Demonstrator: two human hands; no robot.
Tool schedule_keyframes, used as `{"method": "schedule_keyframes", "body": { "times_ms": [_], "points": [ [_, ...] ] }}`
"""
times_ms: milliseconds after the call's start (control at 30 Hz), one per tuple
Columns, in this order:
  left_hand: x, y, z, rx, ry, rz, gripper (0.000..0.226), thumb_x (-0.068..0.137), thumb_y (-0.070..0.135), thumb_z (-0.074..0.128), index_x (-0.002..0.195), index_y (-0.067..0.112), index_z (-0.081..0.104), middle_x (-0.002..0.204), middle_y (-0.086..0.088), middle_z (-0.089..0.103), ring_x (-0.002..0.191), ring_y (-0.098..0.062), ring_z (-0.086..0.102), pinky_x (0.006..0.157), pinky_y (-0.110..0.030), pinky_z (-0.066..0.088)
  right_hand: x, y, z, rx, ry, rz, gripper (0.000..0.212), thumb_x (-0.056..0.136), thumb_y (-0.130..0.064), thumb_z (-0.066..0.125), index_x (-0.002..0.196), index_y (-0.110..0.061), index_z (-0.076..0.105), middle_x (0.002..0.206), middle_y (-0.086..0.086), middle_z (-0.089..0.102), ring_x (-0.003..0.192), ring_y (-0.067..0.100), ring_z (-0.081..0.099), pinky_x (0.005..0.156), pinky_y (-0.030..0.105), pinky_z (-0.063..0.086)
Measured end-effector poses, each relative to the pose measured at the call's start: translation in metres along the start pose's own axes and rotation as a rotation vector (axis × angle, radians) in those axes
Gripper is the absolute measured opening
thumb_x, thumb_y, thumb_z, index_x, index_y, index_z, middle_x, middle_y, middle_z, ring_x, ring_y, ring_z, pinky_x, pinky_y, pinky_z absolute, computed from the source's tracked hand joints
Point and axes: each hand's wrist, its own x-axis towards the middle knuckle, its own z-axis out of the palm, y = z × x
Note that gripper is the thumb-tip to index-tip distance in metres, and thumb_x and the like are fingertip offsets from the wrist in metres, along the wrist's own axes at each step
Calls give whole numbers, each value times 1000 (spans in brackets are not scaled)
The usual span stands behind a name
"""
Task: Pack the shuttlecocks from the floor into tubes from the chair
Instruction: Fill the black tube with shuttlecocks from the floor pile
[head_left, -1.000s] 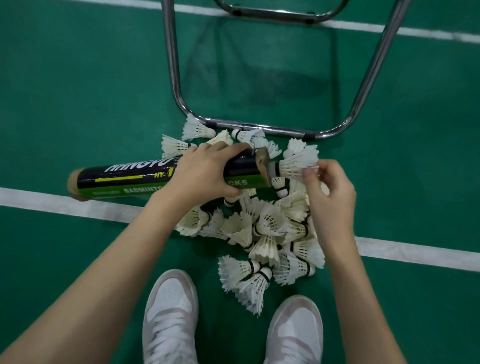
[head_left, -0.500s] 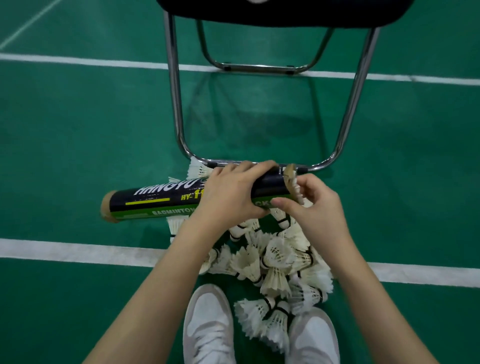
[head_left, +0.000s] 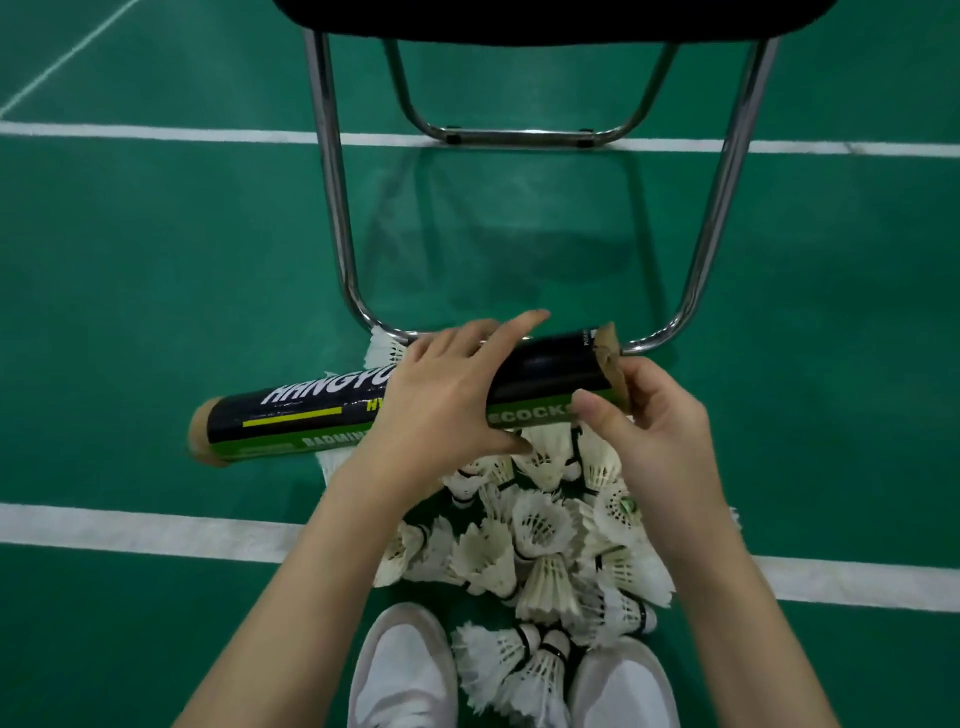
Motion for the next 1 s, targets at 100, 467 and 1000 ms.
{"method": "schedule_keyframes", "body": {
  "times_ms": [100, 467, 1000],
  "points": [
    [-5, -10, 1, 63, 2, 25, 88, 65, 49, 74, 141, 40, 29, 128, 7, 53, 116, -19, 48, 86, -30, 32, 4, 4, -7, 1, -107, 91, 22, 86, -6, 61, 93, -26, 64, 87, -17, 72, 85, -1, 66, 70, 7, 47],
    [-37, -20, 26, 160, 87, 117, 76, 64, 49, 73, 133, 31, 47, 108, -1, 64, 93, -29, 60, 77, -39, 43, -10, 31, -7, -122, -236, 225, 27, 74, -12, 75, 95, -25, 65, 81, -14, 71, 76, -2, 66, 64, 11, 47],
    [-45, -25, 40, 147, 59, 145, 73, 66, 44, 74, 133, 30, 48, 110, -2, 63, 95, -29, 59, 79, -40, 42, -14, 51, -6, -47, -328, 282, 32, 78, -10, 69, 103, -26, 60, 100, -9, 69, 92, 3, 65, 79, 16, 51]
  ]
}}
